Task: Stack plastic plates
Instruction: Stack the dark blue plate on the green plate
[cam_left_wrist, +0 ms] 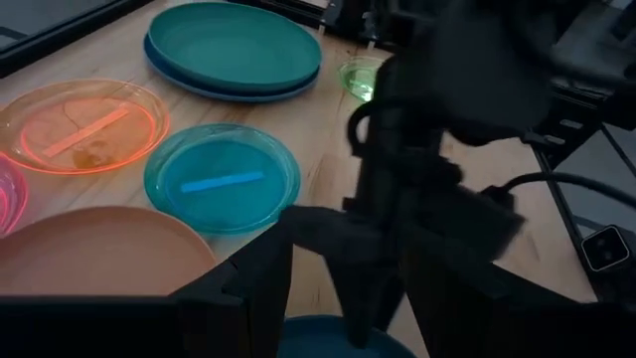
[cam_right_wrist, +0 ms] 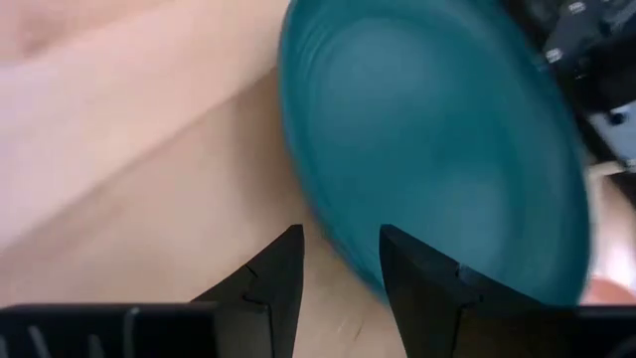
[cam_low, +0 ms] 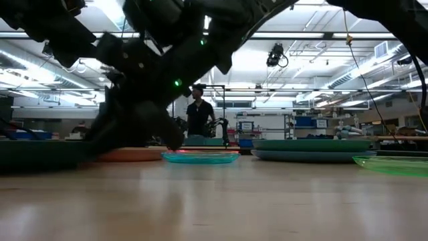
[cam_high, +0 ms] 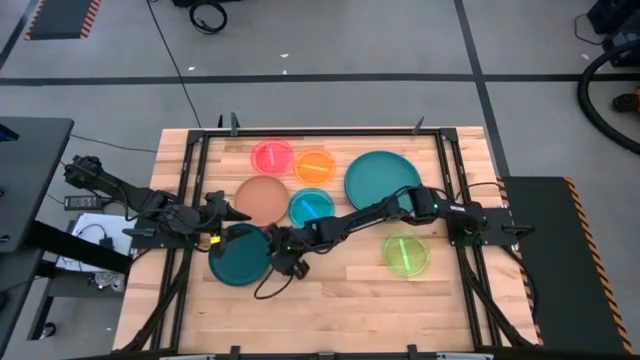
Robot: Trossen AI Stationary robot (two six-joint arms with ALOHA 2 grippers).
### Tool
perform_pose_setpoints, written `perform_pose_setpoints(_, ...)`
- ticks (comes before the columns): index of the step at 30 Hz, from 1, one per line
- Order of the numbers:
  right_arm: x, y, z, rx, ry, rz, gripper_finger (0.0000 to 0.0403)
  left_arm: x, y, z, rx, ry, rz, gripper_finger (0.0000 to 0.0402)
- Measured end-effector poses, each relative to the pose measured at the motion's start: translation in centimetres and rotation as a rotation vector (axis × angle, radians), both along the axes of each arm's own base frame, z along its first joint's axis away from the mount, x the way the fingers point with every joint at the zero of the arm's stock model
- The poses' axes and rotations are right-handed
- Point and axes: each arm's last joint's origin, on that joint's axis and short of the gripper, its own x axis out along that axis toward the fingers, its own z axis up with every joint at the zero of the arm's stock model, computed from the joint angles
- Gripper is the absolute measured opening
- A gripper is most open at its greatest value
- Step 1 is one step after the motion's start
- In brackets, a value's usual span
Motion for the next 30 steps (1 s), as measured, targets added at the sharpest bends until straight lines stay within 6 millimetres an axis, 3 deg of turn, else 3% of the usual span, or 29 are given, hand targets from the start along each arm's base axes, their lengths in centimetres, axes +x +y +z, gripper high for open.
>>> perform_pose_setpoints(10, -0.5, -1.2, -1.1, -0.035, 0.032, 0.023, 0.0101, 0.0, 0.0, 0.1, -0.003, -0.007, 0.0, 0.0188)
perform_pose_setpoints(23, -0.7, 0.4, -1.0, -0.164, 0.021, 0.085, 0.0025, 0.0, 0.0, 0.0, -0.002, -0.002, -0.004, 0.0188)
perform_pose_setpoints(30, -1.2, 1.2, 0.2, -0.229, 0.025, 0.096, 0.002, 0.1, 0.3, 0.0, 0.092, 0.011, -0.016, 0.0188)
